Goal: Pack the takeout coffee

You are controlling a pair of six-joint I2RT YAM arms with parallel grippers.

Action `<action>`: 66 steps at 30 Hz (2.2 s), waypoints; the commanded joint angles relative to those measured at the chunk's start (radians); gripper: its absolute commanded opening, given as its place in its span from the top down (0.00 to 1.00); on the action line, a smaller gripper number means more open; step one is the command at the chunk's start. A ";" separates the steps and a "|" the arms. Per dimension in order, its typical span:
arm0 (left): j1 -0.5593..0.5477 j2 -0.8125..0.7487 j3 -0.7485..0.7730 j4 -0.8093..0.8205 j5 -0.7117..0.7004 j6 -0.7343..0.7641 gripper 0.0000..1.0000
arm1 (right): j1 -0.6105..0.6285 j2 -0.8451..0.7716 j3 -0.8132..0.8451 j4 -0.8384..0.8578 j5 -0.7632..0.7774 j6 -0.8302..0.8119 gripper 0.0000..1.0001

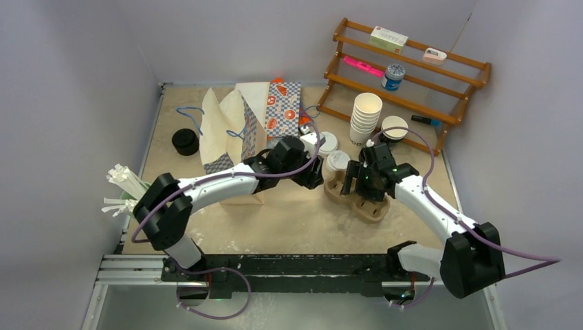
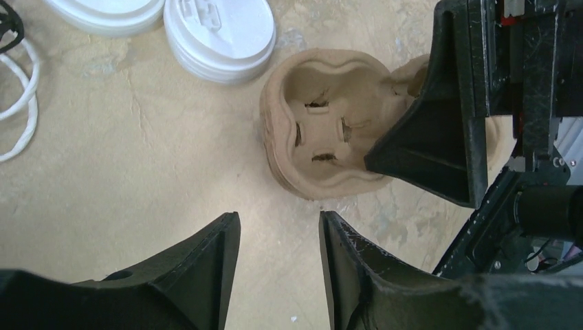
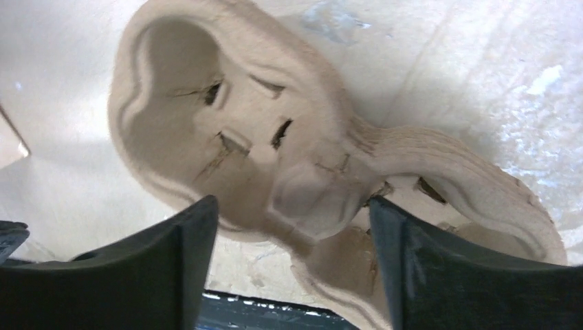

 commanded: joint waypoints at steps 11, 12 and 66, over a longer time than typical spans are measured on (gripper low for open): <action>0.032 -0.155 -0.225 0.258 0.019 -0.083 0.54 | 0.026 -0.048 0.175 0.022 -0.049 -0.156 0.26; 0.034 -0.159 -0.230 0.262 0.018 -0.080 0.54 | 0.040 -0.040 0.187 0.022 -0.044 -0.169 0.29; 0.048 -0.027 -0.231 0.331 0.051 -0.107 0.71 | 0.328 0.257 0.217 0.088 0.166 -0.138 0.82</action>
